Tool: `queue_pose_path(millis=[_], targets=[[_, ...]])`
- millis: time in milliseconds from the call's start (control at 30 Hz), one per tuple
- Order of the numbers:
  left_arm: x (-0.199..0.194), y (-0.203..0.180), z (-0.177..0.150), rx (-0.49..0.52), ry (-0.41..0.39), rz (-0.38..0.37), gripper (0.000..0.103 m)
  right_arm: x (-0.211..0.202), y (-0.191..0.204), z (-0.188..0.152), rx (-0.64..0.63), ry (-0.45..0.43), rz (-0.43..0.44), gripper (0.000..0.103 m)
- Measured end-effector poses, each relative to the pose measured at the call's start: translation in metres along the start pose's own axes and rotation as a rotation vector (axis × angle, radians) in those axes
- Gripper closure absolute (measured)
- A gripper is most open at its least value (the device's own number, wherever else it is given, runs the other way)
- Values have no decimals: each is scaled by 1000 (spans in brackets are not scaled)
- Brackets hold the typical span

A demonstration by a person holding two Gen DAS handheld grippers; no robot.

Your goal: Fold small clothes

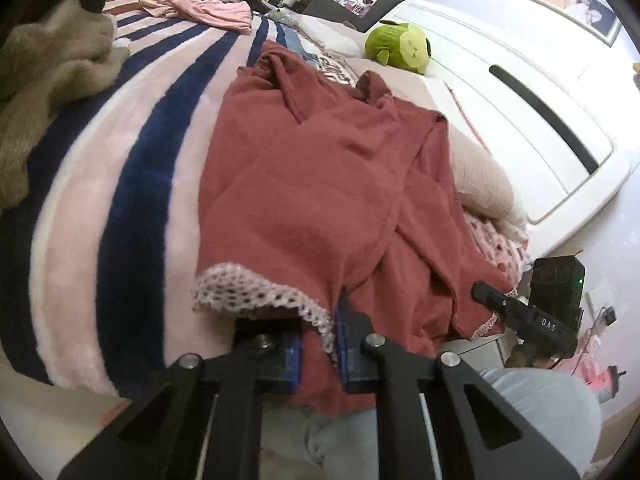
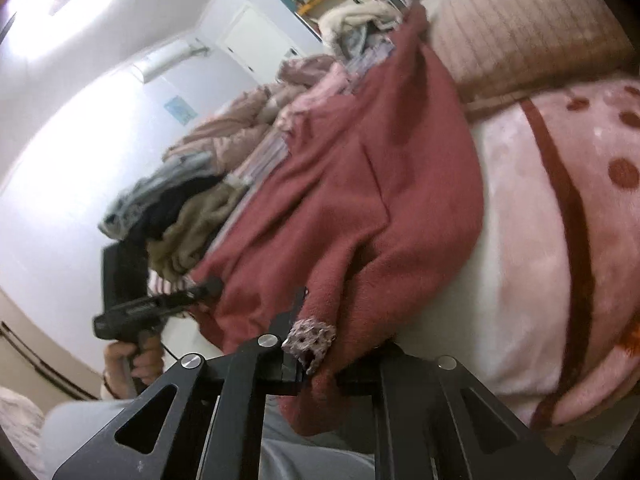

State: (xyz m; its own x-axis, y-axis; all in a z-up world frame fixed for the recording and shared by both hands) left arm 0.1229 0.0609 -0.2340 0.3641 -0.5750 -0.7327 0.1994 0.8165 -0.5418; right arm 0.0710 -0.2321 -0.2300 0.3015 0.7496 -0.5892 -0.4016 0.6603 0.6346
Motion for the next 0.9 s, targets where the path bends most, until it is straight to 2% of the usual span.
queue_pose_path(millis=[133,367,533,700,800,900], targets=[[-29,-16,8,34,-82,-27,94,-19,22,10,-29,-43,78,100],[-92,-53,22,111,-224,-66,95,-47,65,25,-82,-112,159,100],[-144,-78,7,181,-306,-85,95,-75,102,16,-150,-149,202,100],[-195,-95,-21,239,-357,-94,95,-96,143,-1,-238,-146,219,100],[-216,-102,-28,266,-379,-92,95,-110,160,-5,-275,-154,228,100],[-226,-108,-23,294,-399,-98,95,-119,172,7,-309,-172,230,100]])
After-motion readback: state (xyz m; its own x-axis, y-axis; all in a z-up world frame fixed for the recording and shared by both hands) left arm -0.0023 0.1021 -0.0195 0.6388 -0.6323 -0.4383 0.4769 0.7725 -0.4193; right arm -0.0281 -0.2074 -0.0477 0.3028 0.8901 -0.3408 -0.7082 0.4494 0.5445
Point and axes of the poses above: each gripper's, at about its wrist camera, not at the fingertips, and x roughly the way its jaws point, y to its left, z to its top, the point moved 7 cm from there along x, roughly the way its jaws point, and after that the axes turned 12 degrees about y, right-handed, at the moved point
